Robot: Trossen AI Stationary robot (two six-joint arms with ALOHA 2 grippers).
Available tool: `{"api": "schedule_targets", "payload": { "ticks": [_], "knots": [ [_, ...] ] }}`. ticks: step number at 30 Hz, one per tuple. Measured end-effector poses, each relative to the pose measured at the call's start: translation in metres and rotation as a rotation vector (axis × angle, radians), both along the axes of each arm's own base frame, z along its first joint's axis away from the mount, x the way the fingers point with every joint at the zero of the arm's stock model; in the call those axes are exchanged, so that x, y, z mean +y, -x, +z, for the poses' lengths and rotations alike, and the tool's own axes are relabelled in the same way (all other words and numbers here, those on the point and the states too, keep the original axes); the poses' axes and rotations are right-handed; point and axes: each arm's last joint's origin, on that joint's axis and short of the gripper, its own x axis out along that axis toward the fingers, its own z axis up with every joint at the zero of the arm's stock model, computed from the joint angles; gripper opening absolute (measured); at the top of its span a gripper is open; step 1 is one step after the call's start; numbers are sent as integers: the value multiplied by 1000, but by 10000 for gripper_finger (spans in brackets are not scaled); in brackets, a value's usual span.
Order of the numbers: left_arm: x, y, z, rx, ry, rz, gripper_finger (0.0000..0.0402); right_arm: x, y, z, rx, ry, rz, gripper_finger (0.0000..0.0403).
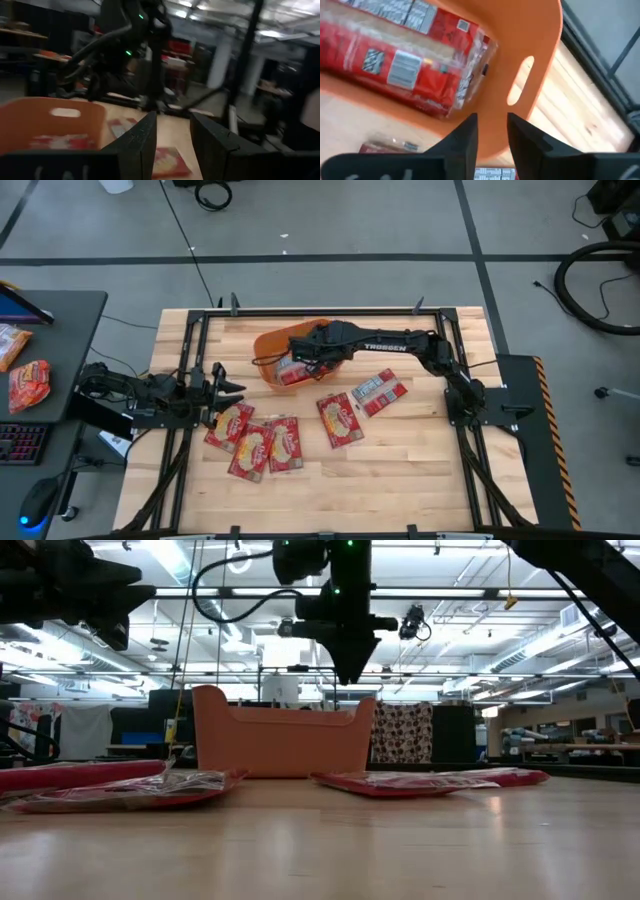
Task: Sort popcorn bags into baskets
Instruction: Put the popcorn bag into the orange bin
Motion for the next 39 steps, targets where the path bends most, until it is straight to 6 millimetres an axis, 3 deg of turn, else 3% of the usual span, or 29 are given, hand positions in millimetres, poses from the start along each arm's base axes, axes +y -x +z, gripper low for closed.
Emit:
{"api": "schedule_targets", "payload": {
  "ticks": [6, 11, 17, 24, 32, 39],
  "knots": [
    [-6, 0, -1, 1, -46, -218, 123, 53, -4, 1, 21, 96, 144, 120],
    [-9, -1, -3, 28, -50, -274, 123, 104, -2, -1, -17, 181, 208, 120],
    [-19, -8, -11, 118, -62, -351, 123, 167, 10, -26, -32, 216, 262, 119],
    [-29, -19, -8, 82, -102, -357, 123, 224, 36, -48, -47, 232, 287, 119],
    [-33, -32, -10, 103, -120, -300, 123, 272, 66, -70, 35, 170, 455, 119],
    [-42, -52, 0, 181, -129, -296, 123, 284, 88, -87, 84, 230, 480, 117]
  ]
}}
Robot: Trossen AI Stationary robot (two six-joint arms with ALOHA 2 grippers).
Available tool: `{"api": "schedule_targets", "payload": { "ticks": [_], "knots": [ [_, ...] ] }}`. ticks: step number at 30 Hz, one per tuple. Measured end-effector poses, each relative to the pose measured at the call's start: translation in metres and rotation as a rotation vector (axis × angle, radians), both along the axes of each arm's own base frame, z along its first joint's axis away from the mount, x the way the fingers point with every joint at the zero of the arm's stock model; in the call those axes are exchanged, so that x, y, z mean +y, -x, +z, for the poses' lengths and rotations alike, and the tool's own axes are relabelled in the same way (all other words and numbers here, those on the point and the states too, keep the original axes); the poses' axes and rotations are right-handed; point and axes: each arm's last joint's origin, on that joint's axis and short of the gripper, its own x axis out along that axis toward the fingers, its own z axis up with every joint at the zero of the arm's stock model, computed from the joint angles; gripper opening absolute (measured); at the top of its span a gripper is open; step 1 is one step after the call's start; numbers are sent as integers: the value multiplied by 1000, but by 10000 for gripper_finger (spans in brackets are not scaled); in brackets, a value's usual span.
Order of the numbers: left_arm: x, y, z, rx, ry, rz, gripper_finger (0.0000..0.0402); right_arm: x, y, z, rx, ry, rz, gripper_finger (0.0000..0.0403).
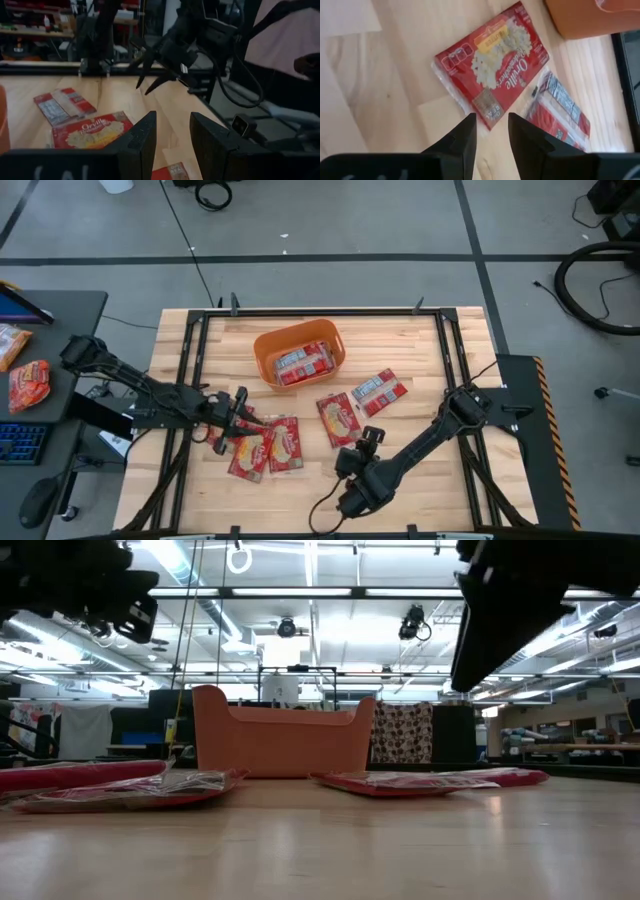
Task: Sort popcorn bags into baskets
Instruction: Put the popcorn bag into the orange bin
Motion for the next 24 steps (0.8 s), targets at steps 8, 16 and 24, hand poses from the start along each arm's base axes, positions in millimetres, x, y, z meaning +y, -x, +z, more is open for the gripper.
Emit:
{"api": "schedule_targets", "payload": {
  "ticks": [8, 16, 24],
  "knots": [
    [-19, -24, -5, 185, 72, -20, 123, -7, 7, -21, -50, 112, 67, 90],
    [-39, -39, -6, 703, 142, 73, 123, -28, 29, -27, -192, 298, 142, 40],
    [-40, -40, 13, 1033, 303, 336, 123, -59, 39, -5, -384, 331, 216, 7]
  ]
}}
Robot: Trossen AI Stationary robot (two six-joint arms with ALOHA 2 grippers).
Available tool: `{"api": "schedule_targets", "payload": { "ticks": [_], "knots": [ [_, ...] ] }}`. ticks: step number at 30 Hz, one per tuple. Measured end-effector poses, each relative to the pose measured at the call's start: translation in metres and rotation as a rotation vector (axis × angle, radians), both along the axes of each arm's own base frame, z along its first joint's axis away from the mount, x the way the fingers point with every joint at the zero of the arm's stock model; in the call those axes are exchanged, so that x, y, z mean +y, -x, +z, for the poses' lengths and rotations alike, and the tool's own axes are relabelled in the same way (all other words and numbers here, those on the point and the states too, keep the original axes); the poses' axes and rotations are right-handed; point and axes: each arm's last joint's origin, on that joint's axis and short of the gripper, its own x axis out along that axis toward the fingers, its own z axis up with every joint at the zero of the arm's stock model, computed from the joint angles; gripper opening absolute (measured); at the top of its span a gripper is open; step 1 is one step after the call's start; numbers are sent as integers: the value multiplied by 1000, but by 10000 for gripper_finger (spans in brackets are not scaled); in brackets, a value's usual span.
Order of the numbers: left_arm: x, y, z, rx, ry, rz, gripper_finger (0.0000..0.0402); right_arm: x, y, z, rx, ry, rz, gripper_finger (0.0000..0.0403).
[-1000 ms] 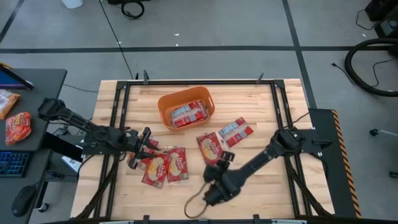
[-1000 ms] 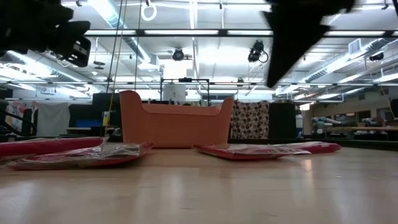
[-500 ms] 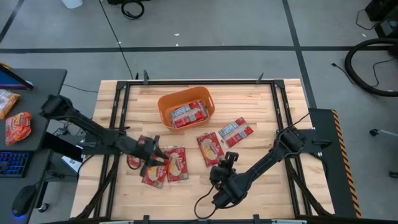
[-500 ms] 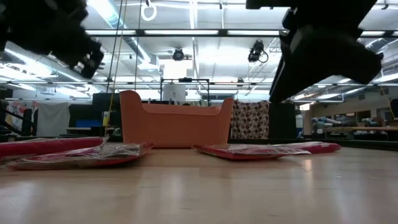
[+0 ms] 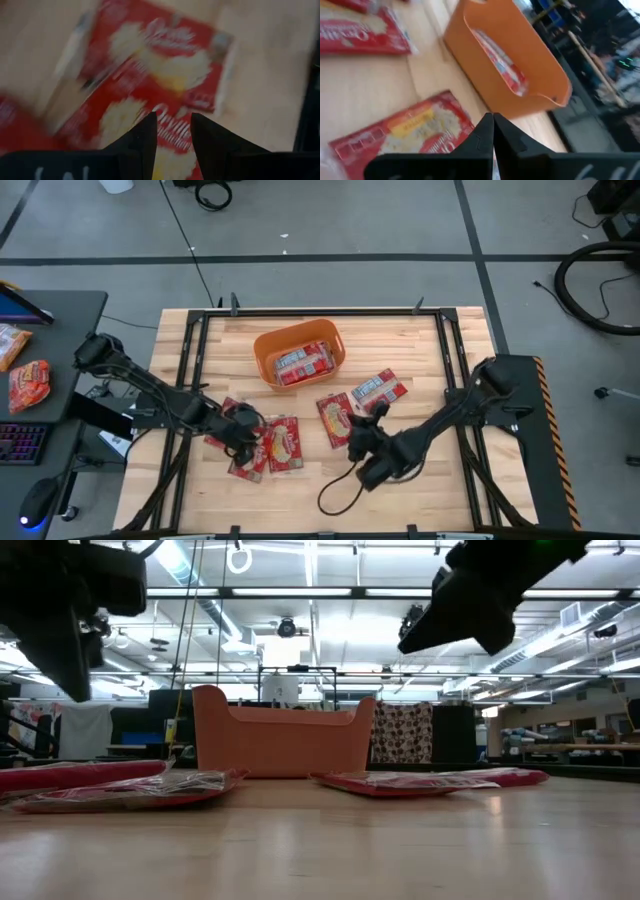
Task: Sort popcorn bags into baskets
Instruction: Put the popcorn bag into the orange bin
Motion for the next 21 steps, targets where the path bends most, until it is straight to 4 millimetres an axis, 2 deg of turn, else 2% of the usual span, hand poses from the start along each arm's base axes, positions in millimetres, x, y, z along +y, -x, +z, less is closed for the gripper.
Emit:
{"api": "schedule_targets", "payload": {
  "ticks": [3, 7, 10, 16, 21],
  "knots": [
    [-1, 5, 9, 114, 25, 87, 123, -9, 2, -8, -54, -71, 110, 10],
    [-5, 13, 25, 207, 30, 164, 123, -15, 3, -17, -161, -214, 372, 10],
    [-10, 20, 29, 244, 28, 182, 123, -18, 5, -16, -217, -177, 525, 10],
    [-25, 32, 29, 293, 46, 86, 123, -19, 7, -11, -242, -115, 553, 15],
    [-45, 39, 20, 349, 22, 60, 119, -24, 5, -13, -232, -112, 541, 11]
  ]
}}
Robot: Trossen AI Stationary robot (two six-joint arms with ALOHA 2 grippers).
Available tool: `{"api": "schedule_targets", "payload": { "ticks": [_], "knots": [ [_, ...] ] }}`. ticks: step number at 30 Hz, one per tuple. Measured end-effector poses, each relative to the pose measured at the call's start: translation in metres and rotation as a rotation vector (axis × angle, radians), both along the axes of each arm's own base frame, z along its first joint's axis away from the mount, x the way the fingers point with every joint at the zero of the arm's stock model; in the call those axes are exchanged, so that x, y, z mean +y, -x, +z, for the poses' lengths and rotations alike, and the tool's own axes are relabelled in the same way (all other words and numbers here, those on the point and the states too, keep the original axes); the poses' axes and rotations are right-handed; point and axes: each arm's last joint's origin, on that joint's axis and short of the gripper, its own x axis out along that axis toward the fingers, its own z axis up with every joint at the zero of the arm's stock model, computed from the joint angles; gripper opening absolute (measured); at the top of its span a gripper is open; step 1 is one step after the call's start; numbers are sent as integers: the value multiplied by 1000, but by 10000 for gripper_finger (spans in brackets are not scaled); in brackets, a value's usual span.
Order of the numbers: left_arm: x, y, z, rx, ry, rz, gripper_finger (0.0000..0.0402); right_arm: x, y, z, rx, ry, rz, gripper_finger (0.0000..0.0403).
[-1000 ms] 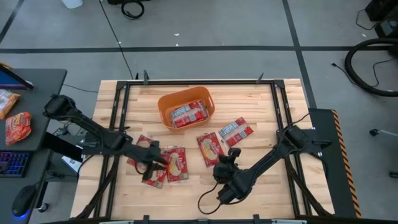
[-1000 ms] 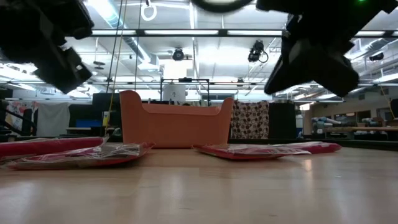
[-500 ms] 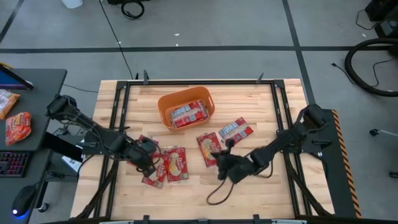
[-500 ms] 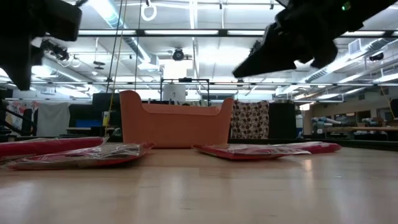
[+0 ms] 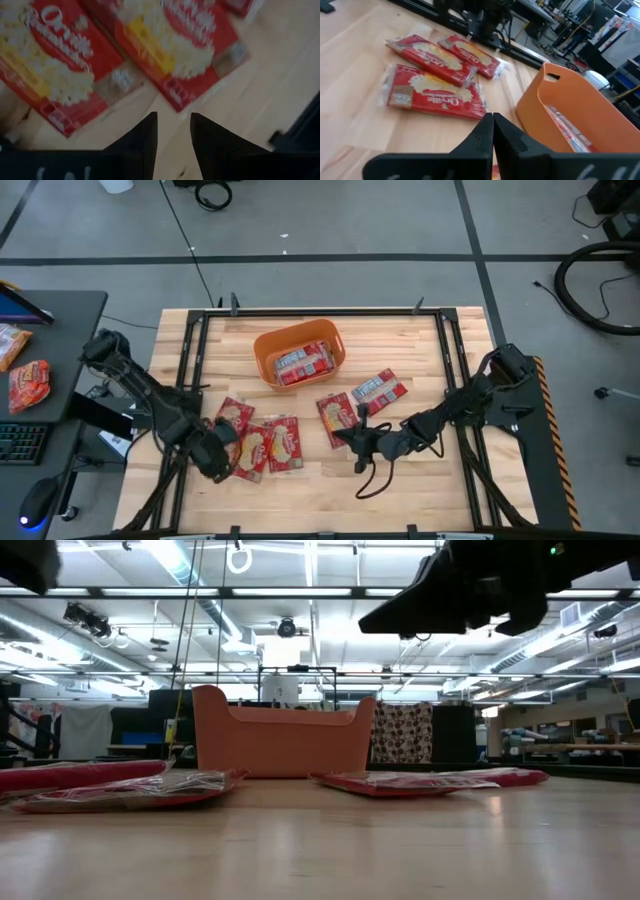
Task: Sort popcorn bags into baskets
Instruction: Put the popcorn bag into the orange bin
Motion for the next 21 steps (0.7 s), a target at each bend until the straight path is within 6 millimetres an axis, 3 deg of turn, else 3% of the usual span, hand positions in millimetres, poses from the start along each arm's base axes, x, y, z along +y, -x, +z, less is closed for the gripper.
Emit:
{"api": "schedule_targets", "payload": {
  "ticks": [5, 8, 14, 21],
  "knots": [
    [-28, -10, 0, 70, -133, -124, 108, -9, -4, 0, 6, -5, -14, 11],
    [-44, -18, 1, 87, -280, -287, 104, -14, -7, -1, 12, -21, -5, 12],
    [-64, -19, -25, 172, -417, -492, 106, -22, -11, -2, 17, -88, 9, 10],
    [-67, -11, -52, 334, -602, -539, 175, -24, -12, -3, 30, -108, 34, 10]
  ]
}}
